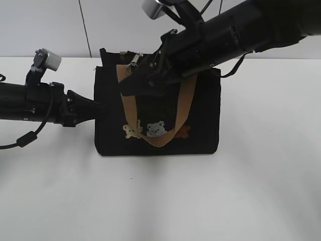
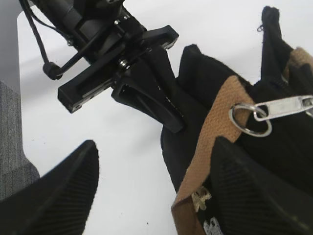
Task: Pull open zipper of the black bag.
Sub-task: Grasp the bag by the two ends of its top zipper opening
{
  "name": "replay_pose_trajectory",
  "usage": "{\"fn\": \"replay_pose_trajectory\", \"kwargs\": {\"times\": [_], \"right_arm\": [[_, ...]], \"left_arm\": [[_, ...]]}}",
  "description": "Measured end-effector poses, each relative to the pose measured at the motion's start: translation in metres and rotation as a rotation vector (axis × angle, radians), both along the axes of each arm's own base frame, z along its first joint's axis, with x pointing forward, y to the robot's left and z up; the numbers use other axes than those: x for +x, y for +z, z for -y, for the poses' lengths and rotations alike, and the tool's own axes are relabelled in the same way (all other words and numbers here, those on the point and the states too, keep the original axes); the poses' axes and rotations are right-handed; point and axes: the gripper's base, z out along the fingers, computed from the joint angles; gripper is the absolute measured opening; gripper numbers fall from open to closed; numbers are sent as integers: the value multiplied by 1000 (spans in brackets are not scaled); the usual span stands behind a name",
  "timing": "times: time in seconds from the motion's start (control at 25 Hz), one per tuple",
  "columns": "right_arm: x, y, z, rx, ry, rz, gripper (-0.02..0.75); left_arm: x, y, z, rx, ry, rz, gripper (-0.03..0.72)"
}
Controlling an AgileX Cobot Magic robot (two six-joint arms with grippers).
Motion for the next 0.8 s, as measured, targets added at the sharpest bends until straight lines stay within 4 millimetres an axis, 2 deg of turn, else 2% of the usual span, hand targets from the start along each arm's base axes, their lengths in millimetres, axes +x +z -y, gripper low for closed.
{"fn": "replay_pose_trajectory", "kwargs": {"times": [0.12,0.32,0.56,0.8], "right_arm": [[11,-7,-7,4,-16,-4,537],[24,-22,-8,-8,-102,-11,537],[30,-35,-8,-6,-153,-40,537],[33,-38,-10,22,-174,-50,535]], "left_arm": [[0,0,0,0,0,0,34],[0,0,0,0,0,0,34],[0,0,0,-1,3,0,34],[0,0,0,1,4,-1,34]]}}
